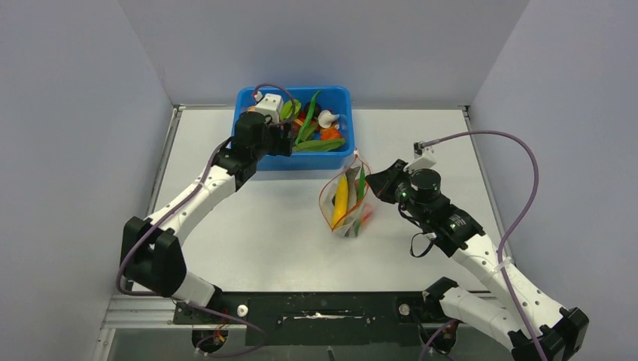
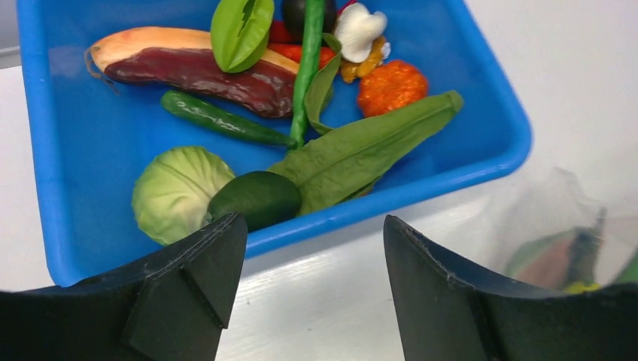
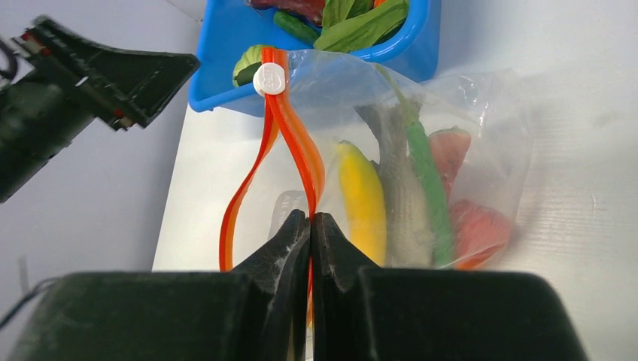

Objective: Place the food in the zip-top bag and seal the zipper
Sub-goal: Place the fake fruit in the zipper food storage bag, then pick up the fake food from the bin.

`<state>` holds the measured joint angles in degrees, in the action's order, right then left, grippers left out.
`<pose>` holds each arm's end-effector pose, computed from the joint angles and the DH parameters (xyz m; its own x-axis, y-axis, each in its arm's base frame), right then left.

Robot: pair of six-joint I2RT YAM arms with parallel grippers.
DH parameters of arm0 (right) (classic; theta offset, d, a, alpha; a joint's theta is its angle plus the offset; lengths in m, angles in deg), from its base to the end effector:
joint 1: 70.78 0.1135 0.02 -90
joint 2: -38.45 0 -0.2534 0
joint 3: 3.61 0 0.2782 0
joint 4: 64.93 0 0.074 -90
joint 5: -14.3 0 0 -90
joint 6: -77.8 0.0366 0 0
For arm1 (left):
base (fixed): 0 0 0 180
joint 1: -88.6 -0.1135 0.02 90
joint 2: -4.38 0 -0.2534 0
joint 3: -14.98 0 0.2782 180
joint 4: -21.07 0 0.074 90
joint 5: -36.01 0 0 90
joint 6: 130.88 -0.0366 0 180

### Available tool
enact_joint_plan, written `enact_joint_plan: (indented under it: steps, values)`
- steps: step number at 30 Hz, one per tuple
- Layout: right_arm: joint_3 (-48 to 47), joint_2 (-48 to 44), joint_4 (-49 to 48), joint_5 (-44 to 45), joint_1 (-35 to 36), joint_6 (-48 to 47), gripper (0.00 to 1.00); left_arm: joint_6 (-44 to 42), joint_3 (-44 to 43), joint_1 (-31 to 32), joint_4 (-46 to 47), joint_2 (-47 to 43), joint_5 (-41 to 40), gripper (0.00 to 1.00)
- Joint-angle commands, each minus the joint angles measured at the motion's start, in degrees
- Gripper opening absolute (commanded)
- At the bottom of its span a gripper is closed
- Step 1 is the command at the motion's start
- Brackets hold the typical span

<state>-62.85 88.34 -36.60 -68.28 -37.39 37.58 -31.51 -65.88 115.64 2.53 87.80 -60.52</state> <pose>0.1993 0.1257 0.3166 -0.5142 0.5679 -0.6427 -0.0792 0.7147 0.6949 0.3331 -0.1653 0.3131 -0.3745 0.0096 -0.9272 0.3002 0.9473 -0.1115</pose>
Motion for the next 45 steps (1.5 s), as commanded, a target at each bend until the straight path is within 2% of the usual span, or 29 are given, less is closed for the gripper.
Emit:
enact_joint_plan:
  steps: [1,4,6,11,15,20,24,28,34,38,45]
  values:
    - [-1.38,-1.08,-3.97,-0.68,-0.54,-1.49,0.00,-2.45,-6.76,-4.18,0.06,6.25,3.38,0.63]
    - [-2.26,-0.85,-3.31,-1.08,-0.61,-1.72,0.00,-1.32,-10.68,-6.69,0.25,10.79,4.16,0.56]
    - [-2.36,-0.77,-2.98,-0.93,-0.76,-1.71,0.00,-0.79,-12.79,-7.46,1.41,13.81,1.20,0.54]
    - [-2.58,-0.56,-2.46,-1.07,-0.88,-0.88,0.00,11.18,-18.93,-7.87,3.24,20.20,-11.75,0.55]
    - [-3.08,-0.15,-2.52,-1.16,-0.99,-0.48,0.00,16.63,-18.06,-7.98,11.96,23.20,-16.76,0.58]
    - [-3.43,0.47,-2.24,-1.38,-1.00,-0.47,0.00,29.35,-22.78,-10.10,9.72,28.50,-21.40,0.59]
    - [-3.14,0.54,-2.51,-1.04,-1.13,-0.25,0.00,35.66,-21.53,-11.20,14.53,31.23,-21.57,0.60]
    - [-3.61,0.28,-2.31,-0.73,-1.13,-0.61,0.00,41.62,-22.86,-12.61,14.19,34.38,-20.41,0.58]
    - [-2.98,-1.60,-2.02,1.53,-1.34,-0.76,0.00,45.39,-27.61,-14.43,10.96,39.29,-18.01,0.58]
    - [-3.13,-2.04,-1.53,1.71,-1.52,-1.02,0.00,49.79,-27.82,-16.11,12.23,41.47,-15.80,0.57]
    - [-3.37,-2.43,-1.12,2.25,-1.66,-1.41,0.00,52.51,-33.88,-16.59,11.84,47.00,-13.21,0.57]
